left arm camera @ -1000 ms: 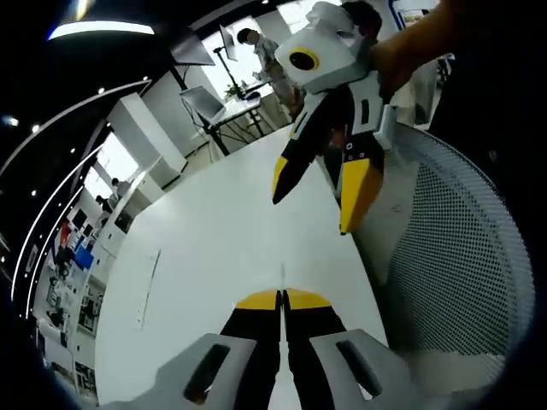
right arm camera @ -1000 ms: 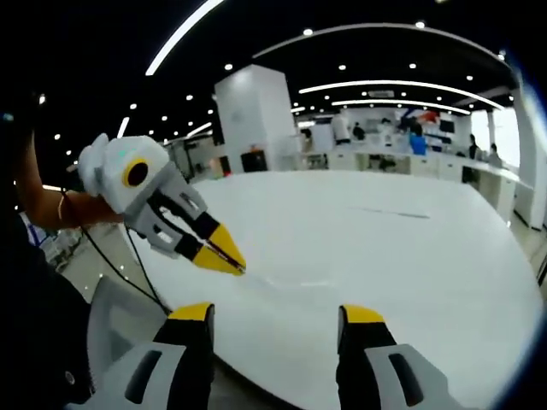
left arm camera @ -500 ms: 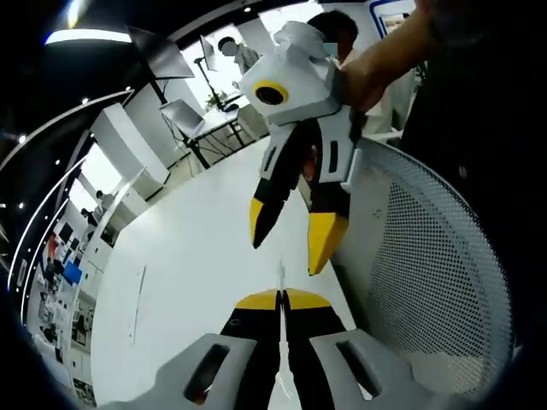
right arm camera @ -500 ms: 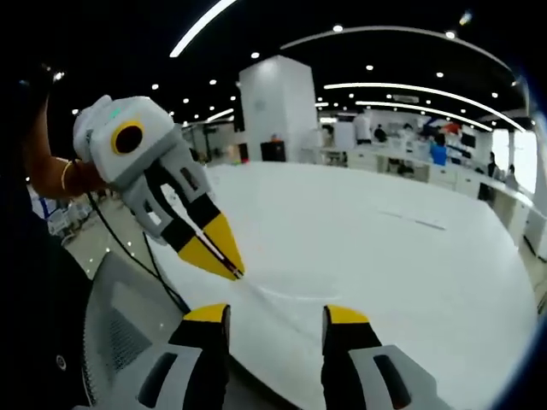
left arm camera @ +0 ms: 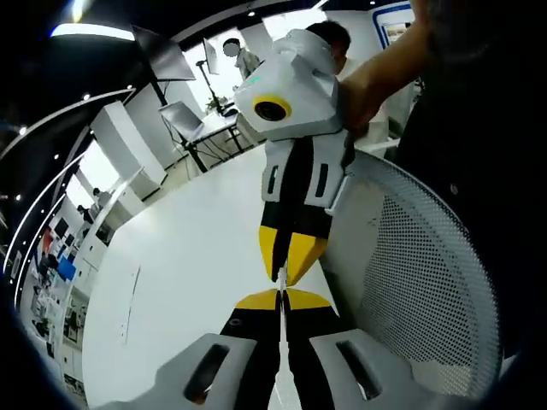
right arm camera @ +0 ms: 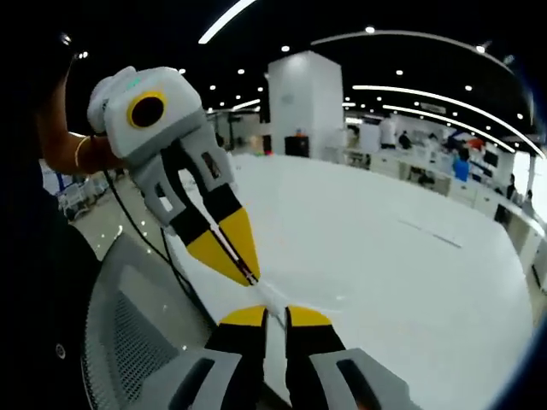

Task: Open the resealable bag by pulling the two sides of the seal apart until the entire bag opening is separated and visibly accessible.

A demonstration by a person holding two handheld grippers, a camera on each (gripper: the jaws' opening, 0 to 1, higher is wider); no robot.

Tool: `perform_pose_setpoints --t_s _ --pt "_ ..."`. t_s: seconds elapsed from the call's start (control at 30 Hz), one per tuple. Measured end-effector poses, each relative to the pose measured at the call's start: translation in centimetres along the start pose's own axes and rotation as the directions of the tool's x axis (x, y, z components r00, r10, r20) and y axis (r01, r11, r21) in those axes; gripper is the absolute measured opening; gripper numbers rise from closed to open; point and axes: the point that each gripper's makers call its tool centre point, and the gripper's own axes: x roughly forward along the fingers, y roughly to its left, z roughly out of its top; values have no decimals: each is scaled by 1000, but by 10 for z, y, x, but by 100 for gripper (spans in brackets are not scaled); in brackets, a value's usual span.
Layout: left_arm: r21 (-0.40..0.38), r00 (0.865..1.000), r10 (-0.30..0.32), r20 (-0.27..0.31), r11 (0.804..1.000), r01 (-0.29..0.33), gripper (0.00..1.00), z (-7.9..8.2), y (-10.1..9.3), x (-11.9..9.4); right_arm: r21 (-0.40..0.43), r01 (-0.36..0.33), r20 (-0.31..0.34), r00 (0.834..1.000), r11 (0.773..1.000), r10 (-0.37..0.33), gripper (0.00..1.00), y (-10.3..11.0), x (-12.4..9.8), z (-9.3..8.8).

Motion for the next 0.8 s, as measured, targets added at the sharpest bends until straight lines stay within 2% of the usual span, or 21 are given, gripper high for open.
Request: perform_pose_setpoints --t_s 0.3,0.53,0.8 --pt "-25 1000 0 6 1000 0 0 -1 1 -2 -93 -28 -26 999 995 26 0 7 0 0" --pt "-68 1000 -20 3 997 20 4 -8 -2 -1 -129 -76 -11 997 989 75 0 15 -2 6" --pt "-85 999 -35 10 996 35 6 -8 -3 -6 -158 -101 -23 995 982 98 0 17 -3 5"
